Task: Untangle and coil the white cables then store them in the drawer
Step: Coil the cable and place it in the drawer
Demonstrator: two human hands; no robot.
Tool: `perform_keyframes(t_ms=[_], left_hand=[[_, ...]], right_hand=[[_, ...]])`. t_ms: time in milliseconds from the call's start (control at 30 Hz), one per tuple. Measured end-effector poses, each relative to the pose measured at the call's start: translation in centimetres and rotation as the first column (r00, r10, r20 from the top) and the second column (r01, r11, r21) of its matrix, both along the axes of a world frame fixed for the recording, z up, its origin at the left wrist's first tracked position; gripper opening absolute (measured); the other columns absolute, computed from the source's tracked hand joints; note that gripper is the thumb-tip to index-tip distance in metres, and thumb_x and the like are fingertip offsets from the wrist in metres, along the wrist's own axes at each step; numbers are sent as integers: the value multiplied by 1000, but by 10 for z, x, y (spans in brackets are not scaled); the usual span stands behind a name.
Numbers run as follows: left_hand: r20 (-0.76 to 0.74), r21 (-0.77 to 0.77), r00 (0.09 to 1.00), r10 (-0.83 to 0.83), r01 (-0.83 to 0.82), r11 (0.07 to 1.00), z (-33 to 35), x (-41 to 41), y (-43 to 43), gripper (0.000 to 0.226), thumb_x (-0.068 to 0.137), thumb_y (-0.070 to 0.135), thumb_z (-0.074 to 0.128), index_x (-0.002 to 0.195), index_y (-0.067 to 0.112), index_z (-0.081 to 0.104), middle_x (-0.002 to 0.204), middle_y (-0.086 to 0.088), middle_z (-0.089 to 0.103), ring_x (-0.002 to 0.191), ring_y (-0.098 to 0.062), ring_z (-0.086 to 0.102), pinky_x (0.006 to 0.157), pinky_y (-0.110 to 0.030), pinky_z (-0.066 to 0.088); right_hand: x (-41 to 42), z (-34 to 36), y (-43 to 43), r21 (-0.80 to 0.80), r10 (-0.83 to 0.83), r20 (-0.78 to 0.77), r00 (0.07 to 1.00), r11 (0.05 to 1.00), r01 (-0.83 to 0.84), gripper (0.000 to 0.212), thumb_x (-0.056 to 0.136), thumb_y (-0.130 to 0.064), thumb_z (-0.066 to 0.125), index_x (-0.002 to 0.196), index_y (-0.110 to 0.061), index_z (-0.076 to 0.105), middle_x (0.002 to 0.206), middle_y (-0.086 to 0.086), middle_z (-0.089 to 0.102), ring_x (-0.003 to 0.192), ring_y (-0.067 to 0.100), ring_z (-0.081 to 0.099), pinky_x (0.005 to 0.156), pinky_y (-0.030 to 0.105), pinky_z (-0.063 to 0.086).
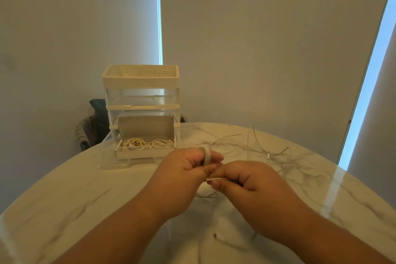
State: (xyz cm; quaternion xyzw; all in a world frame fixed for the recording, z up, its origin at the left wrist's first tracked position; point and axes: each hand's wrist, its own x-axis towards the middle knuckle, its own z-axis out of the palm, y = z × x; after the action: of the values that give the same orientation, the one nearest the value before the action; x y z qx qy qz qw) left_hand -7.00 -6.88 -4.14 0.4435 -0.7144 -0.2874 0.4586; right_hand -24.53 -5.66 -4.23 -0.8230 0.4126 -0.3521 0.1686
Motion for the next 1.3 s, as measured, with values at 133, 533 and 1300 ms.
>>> perform_keyframes(t_ms=[133, 533, 1300], left_hand=[[168, -24, 985, -36, 40, 999, -2, -2, -2, 22, 100, 24, 52, 101, 32, 72, 85, 7, 69, 75, -3, 61, 74, -26, 52], [247, 107, 961, -127, 103, 989, 7, -3, 9, 39, 93, 47, 38, 81, 17, 59, 76, -3, 58, 69, -6, 52, 77, -43, 50], [515, -15, 857, -13, 25, 1000, 4, -2, 7, 38, 102, 44, 36, 87, 27, 67, 83, 9, 63, 84, 1, 54, 73, -19, 45]], right_hand=[[-2, 4, 1, -12, 2, 78, 997, 1000, -1, 19, 93, -22, 67, 82, -34, 78, 85, -28, 71, 87, -7, 65, 74, 9, 44], [-6, 8, 1, -32, -49, 89, 995, 998, 52, 19, 92, -24, 67, 79, -33, 78, 76, -24, 71, 80, -3, 65, 69, 8, 43], [-17, 6, -12, 31, -138, 137, 981, 990, 135, 12, 90, -32, 68, 83, -36, 76, 82, -24, 72, 84, -4, 65, 68, 7, 45]])
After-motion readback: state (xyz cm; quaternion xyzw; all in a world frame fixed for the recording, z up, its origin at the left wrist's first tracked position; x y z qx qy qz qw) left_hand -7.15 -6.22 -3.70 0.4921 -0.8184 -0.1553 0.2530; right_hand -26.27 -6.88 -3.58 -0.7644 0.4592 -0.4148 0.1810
